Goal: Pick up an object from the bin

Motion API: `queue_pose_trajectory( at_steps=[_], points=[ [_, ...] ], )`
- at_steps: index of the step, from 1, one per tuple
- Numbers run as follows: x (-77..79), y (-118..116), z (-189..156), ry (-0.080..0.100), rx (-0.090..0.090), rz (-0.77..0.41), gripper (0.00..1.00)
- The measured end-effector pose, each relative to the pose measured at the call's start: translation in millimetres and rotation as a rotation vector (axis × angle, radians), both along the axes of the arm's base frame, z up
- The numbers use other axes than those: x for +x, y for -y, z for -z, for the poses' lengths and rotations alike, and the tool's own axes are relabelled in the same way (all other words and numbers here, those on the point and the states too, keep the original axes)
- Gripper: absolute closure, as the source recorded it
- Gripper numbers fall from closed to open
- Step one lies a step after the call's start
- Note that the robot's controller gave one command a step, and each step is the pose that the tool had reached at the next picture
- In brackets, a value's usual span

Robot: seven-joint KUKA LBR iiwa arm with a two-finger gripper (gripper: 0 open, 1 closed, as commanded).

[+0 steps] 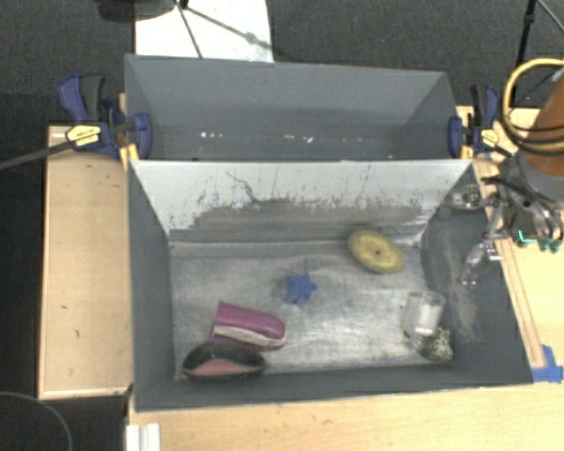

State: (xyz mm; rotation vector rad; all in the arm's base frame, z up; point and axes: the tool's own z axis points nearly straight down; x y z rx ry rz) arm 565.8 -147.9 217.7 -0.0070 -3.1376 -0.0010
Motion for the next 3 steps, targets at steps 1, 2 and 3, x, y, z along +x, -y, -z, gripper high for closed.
queue_pose_trajectory(
  at_steps=[1, 2, 3],
  points=[
    [16.1, -74, 114, 0.000, 0.003, 0.008, 0.00],
    [16.4, -63, 131, 0.004, 0.000, 0.120, 0.00],
    [16.1, -63, 131, 0.003, -0.001, 0.114, 1.00]
  ],
)
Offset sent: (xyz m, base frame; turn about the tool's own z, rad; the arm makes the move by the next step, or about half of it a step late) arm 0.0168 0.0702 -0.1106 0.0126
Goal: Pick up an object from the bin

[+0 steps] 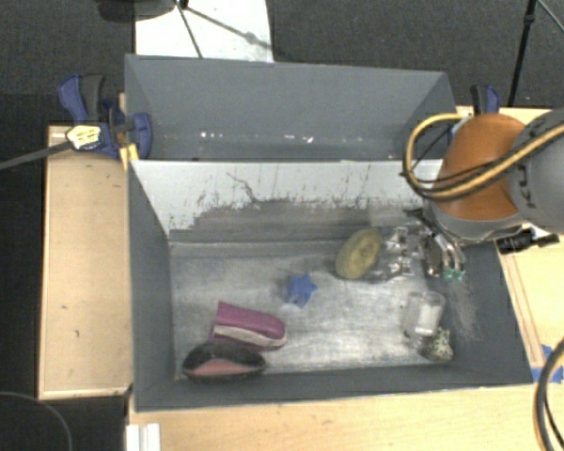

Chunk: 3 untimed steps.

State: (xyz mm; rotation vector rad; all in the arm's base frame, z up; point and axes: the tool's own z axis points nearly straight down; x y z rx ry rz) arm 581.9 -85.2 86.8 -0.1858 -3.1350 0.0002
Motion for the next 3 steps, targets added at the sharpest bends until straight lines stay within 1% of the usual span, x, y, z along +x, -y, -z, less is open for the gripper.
queue_pose_trajectory(
  at_steps=[1, 2, 3],
  points=[
    [-0.1, 0, 0, 0.000, 0.000, -0.003, 0.00],
    [6.1, -60, 1, 0.000, 0.003, -0.154, 0.00],
    [6.6, -108, 14, -0.003, 0.002, -0.147, 0.00]
  ],
)
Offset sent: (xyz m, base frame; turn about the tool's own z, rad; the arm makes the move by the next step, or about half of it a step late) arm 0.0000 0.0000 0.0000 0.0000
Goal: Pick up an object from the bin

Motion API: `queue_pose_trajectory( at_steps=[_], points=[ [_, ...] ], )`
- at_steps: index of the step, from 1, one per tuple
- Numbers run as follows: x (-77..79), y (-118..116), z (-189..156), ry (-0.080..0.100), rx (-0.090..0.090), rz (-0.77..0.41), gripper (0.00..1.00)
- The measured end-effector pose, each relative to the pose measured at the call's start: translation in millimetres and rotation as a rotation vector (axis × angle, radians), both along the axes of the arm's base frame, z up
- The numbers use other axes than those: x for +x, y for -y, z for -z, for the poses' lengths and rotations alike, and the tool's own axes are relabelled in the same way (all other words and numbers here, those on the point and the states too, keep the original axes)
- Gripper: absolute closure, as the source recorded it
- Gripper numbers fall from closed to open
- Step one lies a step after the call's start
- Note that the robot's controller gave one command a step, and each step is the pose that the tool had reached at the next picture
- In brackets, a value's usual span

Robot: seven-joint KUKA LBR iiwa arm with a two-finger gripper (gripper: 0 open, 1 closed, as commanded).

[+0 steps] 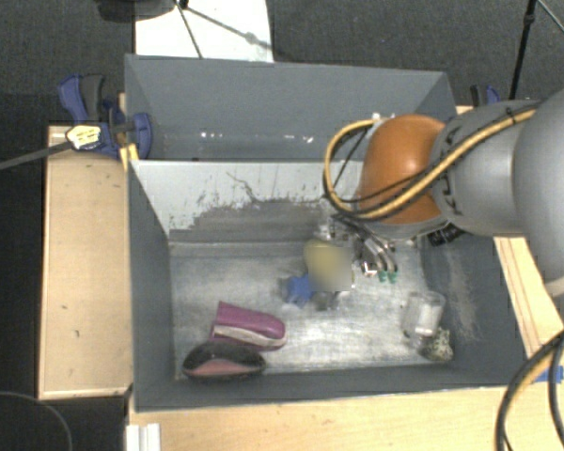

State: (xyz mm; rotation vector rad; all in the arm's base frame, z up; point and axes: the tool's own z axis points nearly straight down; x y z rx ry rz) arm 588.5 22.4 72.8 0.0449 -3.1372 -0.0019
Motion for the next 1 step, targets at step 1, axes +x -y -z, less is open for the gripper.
queue_pose_trajectory(
  at_steps=[1],
  points=[
    [-9.4, -1.6, -40.7, 0.010, -0.001, -0.280, 0.00]
  ],
)
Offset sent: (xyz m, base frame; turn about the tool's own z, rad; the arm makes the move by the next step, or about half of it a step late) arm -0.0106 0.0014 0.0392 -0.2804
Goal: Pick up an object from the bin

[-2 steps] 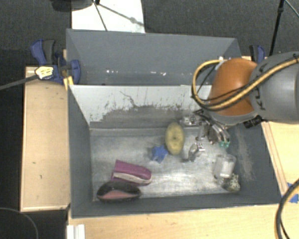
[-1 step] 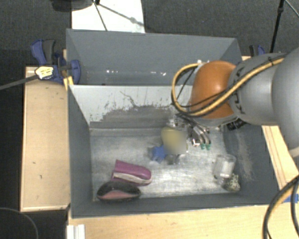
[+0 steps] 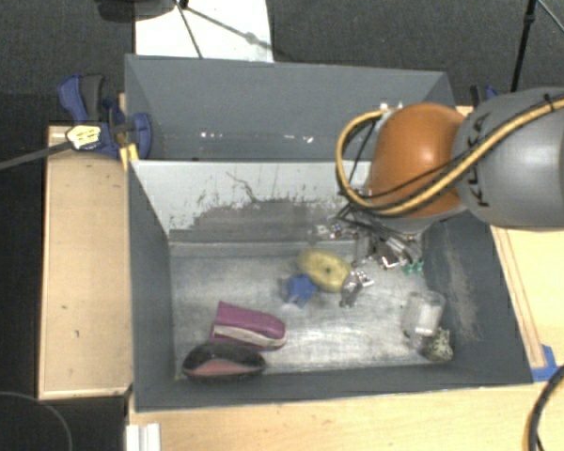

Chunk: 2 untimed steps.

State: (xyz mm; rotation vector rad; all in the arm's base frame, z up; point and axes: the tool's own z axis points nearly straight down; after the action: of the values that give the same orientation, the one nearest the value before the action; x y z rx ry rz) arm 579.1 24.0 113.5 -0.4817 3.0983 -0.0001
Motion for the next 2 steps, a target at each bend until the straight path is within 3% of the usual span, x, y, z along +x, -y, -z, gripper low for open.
queue_pose_trajectory(
  at_steps=[1, 2],
  points=[
    [-0.2, 0.0, 0.9, -0.001, 0.000, 0.000, 1.00],
    [-0.2, 0.0, 0.9, -0.001, 0.000, -0.001, 0.00]
  ],
)
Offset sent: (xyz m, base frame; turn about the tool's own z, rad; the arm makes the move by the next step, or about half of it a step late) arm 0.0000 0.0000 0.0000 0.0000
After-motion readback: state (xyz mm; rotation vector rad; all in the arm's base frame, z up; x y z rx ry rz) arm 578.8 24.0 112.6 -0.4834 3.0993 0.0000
